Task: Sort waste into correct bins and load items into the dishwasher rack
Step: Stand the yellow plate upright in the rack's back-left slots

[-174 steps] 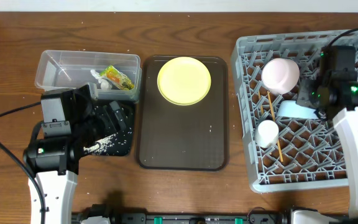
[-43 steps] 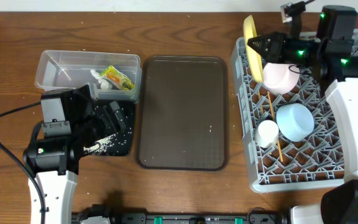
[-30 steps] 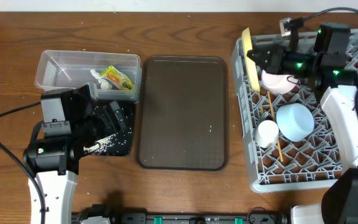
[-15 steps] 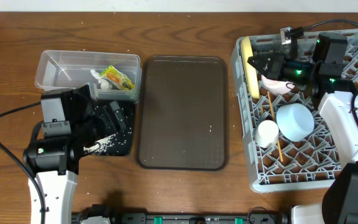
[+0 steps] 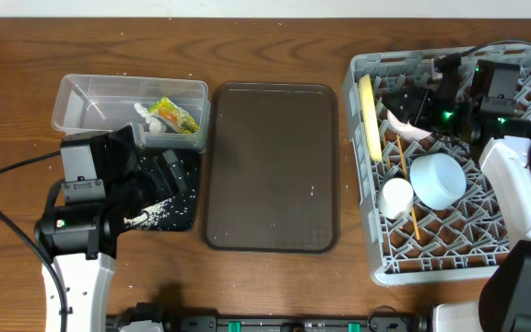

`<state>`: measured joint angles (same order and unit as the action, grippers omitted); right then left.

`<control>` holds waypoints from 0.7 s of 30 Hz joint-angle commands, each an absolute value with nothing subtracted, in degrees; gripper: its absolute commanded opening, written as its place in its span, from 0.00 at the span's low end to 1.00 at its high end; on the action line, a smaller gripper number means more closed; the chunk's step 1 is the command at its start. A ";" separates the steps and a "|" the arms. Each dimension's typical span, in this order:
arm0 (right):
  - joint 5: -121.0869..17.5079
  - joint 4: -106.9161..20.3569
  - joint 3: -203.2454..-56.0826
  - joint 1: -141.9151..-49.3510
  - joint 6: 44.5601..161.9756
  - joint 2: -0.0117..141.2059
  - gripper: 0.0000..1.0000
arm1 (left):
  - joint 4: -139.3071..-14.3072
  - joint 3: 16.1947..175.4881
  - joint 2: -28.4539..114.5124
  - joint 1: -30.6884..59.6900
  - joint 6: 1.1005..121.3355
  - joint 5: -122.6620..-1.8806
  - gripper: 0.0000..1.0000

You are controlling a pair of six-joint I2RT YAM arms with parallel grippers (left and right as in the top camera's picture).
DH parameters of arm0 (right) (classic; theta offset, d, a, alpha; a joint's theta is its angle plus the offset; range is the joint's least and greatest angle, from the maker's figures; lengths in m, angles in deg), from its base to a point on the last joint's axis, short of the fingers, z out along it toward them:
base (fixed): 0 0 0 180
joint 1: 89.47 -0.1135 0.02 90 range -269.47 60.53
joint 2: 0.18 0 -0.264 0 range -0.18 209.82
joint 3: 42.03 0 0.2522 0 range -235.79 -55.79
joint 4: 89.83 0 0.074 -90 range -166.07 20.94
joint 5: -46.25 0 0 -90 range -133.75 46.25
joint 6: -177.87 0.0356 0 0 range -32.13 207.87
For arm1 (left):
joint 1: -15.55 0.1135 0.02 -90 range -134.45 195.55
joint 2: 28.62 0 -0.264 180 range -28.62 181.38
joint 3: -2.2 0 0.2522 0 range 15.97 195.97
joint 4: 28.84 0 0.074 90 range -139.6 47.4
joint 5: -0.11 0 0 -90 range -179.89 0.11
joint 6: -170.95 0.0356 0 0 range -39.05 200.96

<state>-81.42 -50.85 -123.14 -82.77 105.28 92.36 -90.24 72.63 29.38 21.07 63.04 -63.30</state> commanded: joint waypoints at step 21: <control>-62.79 -49.43 -122.92 -82.35 103.44 92.57 0.99 | -90.26 72.87 29.36 21.31 63.79 -63.60 0.90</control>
